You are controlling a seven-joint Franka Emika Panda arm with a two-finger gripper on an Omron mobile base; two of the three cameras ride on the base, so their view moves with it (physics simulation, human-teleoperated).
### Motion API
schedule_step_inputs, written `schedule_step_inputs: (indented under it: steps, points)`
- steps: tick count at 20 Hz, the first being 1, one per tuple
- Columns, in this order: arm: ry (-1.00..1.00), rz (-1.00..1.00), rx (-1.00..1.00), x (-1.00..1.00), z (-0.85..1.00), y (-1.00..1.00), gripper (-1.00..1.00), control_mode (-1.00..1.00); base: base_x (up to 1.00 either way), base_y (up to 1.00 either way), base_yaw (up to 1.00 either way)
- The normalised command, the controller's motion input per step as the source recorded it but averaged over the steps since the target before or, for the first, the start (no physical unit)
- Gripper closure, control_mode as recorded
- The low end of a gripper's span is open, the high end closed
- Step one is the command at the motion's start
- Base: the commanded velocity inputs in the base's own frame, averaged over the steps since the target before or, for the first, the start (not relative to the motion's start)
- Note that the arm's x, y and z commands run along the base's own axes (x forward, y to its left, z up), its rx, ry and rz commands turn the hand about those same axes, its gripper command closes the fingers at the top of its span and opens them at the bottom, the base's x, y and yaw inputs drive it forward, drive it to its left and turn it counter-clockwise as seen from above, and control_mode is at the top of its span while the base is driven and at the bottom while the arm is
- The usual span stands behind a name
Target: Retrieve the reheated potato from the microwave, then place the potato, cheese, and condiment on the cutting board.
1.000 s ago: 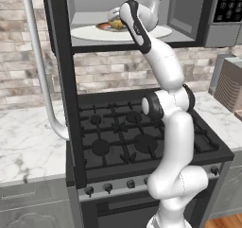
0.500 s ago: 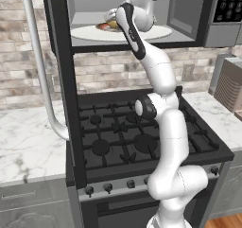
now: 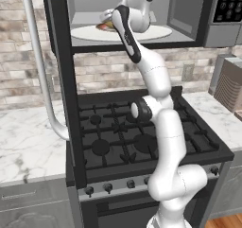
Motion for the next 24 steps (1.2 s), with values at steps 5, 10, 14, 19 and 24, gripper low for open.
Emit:
schedule_step_inputs:
  steps: [5,10,14,19,24]
  points:
    - [0.13,0.00,0.00,0.13,-0.08,0.03,1.00,-1.00,0.00,0.00,0.00]
    - [0.07,0.00,0.00,0.17,-0.06,0.00,1.00,-1.00,0.00,0.00,0.00]
    - [0.08,0.00,0.00,0.15,-0.02,0.00,1.00,-1.00,0.00,0.00,0.00]
    - [0.01,0.00,0.00,0.05,0.12,0.00,1.00,-1.00,0.00,0.00,0.00]
    - [0.00,0.00,0.00,-0.05,0.26,-0.02,1.00,-1.00,0.00,0.00,0.00]
